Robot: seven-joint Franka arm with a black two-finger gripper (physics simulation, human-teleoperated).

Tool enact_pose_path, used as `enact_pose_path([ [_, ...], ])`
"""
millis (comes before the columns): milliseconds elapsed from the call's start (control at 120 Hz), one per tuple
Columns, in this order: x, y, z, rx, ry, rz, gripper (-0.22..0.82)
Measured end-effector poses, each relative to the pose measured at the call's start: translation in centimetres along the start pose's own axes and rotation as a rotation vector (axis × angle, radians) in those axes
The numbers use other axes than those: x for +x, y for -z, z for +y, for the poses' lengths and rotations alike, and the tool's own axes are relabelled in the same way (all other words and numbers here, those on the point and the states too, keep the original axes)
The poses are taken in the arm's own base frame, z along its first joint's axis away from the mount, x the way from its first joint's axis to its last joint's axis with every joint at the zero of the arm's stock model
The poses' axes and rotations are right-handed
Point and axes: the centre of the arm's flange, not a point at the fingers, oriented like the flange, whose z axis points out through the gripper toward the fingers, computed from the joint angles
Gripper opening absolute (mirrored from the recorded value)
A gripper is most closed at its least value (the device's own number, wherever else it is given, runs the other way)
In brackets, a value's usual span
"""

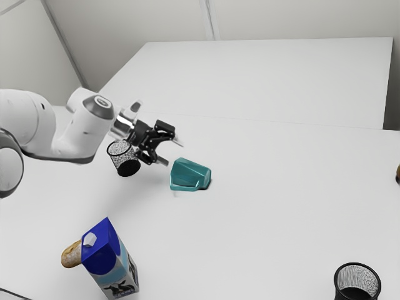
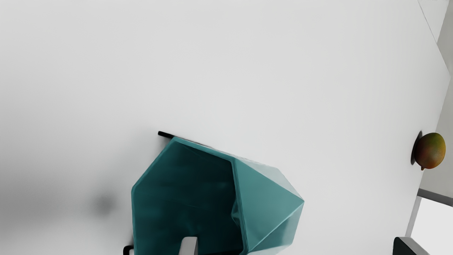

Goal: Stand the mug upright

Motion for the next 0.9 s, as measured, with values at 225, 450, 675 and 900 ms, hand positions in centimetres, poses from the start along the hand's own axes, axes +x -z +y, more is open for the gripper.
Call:
enact_pose_path([
  [225, 0.4, -2.3, -1.9, -0.08, -0.003, 0.007, 0.6],
  [450, 0.1, -3.6, -2.1, -0.13, -0.036, 0.004, 0.6],
  [675, -0.7, -4.7, -2.5, -0.169, -0.058, -0.002, 0.6],
  [900, -1.0, -5.4, -1.8, -0.202, -0.091, 0.002, 0.22],
])
